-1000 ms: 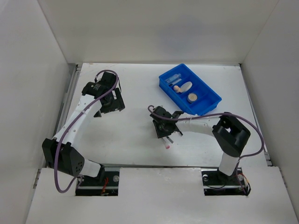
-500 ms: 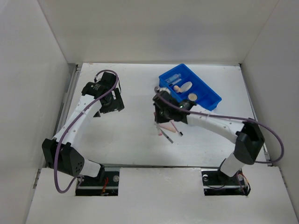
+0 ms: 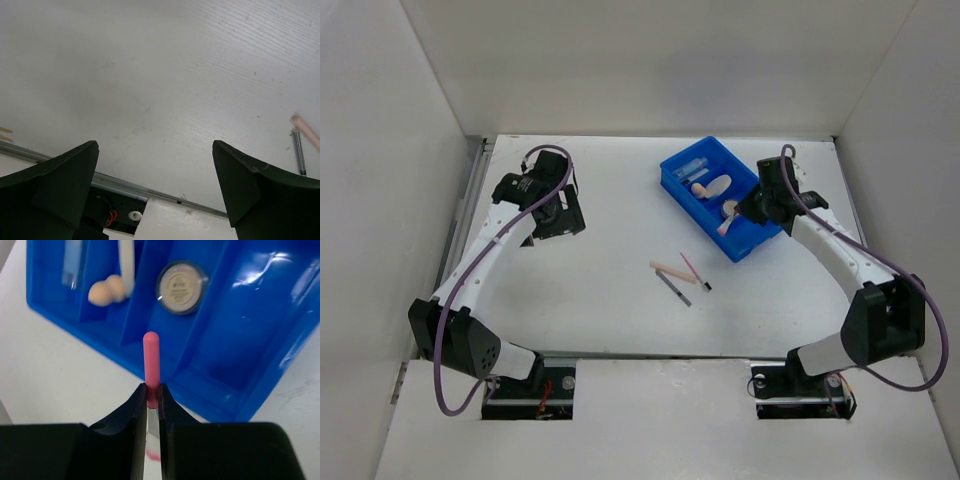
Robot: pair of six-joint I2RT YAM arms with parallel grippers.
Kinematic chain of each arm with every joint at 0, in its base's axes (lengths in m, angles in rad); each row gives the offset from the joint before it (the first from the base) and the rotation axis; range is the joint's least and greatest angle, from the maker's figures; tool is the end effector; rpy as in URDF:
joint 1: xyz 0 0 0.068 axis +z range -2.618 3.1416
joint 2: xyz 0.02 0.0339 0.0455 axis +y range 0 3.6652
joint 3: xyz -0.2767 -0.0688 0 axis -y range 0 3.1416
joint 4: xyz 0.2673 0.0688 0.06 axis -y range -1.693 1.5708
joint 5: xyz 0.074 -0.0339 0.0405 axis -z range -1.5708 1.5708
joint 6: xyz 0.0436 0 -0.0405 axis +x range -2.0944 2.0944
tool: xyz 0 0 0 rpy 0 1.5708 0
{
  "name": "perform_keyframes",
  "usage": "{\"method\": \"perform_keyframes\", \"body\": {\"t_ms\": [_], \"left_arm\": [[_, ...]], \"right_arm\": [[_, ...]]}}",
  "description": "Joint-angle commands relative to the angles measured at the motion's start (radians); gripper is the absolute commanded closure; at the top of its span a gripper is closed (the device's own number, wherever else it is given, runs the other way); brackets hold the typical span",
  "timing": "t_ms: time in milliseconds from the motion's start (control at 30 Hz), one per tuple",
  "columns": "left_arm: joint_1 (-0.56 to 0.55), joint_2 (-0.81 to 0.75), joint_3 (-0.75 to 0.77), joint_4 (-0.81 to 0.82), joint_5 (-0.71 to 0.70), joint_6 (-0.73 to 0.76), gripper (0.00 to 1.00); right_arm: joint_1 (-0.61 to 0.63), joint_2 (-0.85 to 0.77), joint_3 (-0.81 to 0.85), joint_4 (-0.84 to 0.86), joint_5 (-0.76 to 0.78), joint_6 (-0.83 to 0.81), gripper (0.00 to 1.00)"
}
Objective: Organize the makeup
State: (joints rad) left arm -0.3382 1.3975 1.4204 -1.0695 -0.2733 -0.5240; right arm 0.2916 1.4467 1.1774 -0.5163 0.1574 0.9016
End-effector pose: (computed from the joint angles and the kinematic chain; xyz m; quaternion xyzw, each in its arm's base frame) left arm 0.2833 -0.0872 0.3518 -0.1239 0.9494 0.0123 0.2882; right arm 0.3297 0.0918 0.2920 0.3053 0.8695 0.1542 0.3563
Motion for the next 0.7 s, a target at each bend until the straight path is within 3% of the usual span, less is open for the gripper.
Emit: {"method": "perform_keyframes", "body": {"t_ms": [0, 200, 333, 433, 467, 567, 667], "left_arm": [[0.011, -0.015, 0.051, -0.029, -0.015, 0.022, 0.04], [0.011, -0.006, 0.060, -0.029, -0.015, 0.022, 0.04], [0.011, -0.006, 0.060, -0.029, -0.015, 0.022, 0.04], [0.011, -0.006, 0.060, -0.029, -0.015, 0.022, 0.04], [0.011, -0.006, 0.060, -0.029, -0.015, 0.022, 0.04], [0.011, -0.006, 0.060, -0.038, -0.015, 0.022, 0.04], [0.011, -0.006, 0.060, -0.038, -0.015, 0.022, 0.04]], "right_arm": [[-0.063, -0.025, -0.022, 0.078, 0.001, 0.074, 0.91], [-0.160, 0.027, -0.021, 0.101, 0.014, 0.065, 0.91], [-0.189, 0.053, -0.021, 0.111, 0.014, 0.053, 0.85], [-0.189, 0.086, 0.013, 0.087, 0.014, 0.042, 0.72], [-0.189, 0.098, 0.013, 0.087, 0.014, 0.042, 0.60], [-0.189, 0.089, 0.013, 0.087, 0.024, 0.042, 0.42], [-0.189, 0.049, 0.022, 0.062, 0.047, 0.008, 0.38]]}}
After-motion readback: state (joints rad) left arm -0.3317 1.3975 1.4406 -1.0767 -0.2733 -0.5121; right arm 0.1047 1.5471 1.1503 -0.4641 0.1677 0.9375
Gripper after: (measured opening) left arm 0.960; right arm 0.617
